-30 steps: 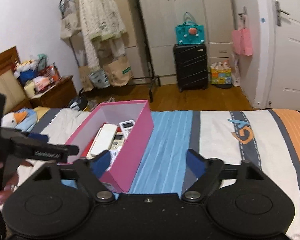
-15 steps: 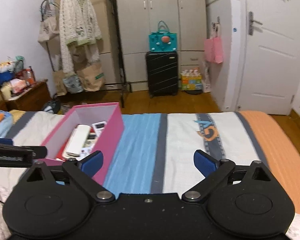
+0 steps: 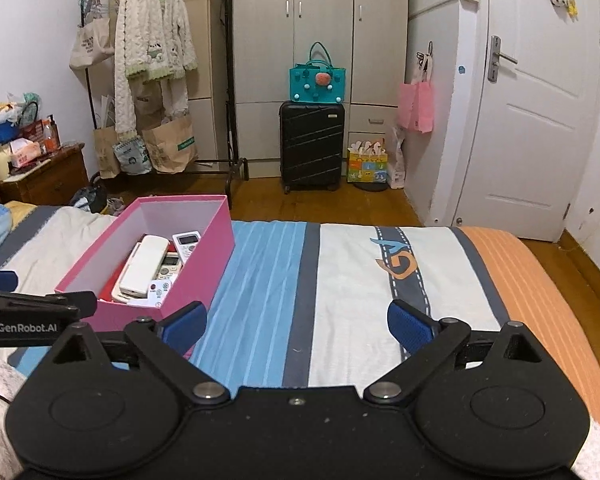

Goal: Organize rigid objects

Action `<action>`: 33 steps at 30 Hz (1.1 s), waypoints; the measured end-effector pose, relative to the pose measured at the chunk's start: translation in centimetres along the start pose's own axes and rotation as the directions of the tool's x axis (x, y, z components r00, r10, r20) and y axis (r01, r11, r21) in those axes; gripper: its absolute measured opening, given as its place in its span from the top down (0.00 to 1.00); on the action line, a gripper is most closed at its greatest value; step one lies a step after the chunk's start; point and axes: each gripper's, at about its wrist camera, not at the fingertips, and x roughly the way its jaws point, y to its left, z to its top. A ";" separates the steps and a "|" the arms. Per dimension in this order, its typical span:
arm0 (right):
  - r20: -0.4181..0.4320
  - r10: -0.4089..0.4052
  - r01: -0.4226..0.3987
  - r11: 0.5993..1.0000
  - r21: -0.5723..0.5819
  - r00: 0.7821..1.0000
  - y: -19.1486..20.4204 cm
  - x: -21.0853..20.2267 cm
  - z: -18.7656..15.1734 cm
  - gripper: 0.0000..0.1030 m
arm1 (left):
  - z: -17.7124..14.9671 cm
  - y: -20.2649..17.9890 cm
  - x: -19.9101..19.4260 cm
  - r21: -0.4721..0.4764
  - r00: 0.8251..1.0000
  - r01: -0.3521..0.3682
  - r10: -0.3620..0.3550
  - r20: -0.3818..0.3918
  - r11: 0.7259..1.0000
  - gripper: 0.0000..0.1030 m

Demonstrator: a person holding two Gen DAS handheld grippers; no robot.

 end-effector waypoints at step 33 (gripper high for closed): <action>0.000 -0.027 0.027 0.999 0.033 1.000 1.6 -1.7 -0.2 0.04 | -0.4 1.7 -0.1 -0.001 0.998 -0.018 0.018 -0.065 1.000 0.00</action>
